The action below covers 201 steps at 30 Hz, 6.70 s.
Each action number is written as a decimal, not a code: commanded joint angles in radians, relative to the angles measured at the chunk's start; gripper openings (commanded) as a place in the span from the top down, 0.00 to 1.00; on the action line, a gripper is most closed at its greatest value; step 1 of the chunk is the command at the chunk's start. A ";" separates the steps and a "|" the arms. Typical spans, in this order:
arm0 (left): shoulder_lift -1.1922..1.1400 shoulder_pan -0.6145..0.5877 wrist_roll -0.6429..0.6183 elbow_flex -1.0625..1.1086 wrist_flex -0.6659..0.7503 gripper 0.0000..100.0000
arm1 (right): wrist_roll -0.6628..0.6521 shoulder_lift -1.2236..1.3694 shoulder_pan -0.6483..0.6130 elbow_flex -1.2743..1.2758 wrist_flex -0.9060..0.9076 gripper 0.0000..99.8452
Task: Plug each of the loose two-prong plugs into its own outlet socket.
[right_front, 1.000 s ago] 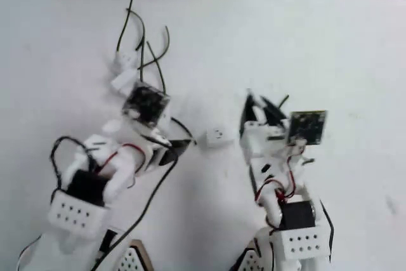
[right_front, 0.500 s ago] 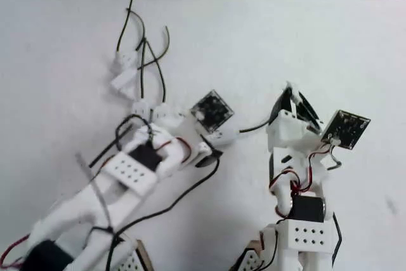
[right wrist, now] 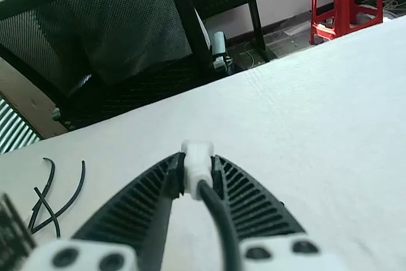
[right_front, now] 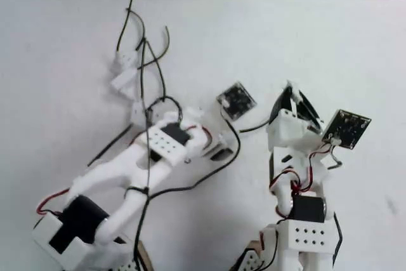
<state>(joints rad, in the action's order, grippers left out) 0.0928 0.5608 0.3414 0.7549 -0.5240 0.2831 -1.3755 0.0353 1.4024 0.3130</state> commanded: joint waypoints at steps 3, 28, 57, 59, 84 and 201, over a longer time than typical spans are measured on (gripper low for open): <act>0.030 0.067 0.000 -0.048 -0.080 0.69 | 0.002 0.008 0.012 -0.058 -0.015 0.98; -0.496 -0.056 0.000 -0.689 -0.462 0.83 | 0.000 0.008 0.010 -0.058 -0.013 0.98; 0.048 0.048 -0.081 -0.092 -0.470 0.79 | 0.000 0.008 -0.025 -0.063 0.022 0.98; -0.005 0.048 -0.084 -0.109 -0.468 0.76 | 0.000 0.008 -0.025 -0.063 0.022 0.98; 0.025 -0.137 -0.014 -0.201 -0.516 0.67 | -0.058 0.008 -0.028 -0.063 0.021 0.98; 1.231 -0.926 0.012 0.603 -0.531 0.69 | -0.443 0.615 -0.630 -0.278 0.467 0.98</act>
<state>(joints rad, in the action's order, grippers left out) 1.3126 -0.3583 0.3475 1.3610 -1.0733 -0.1542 -0.7649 -0.5892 1.1247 0.7963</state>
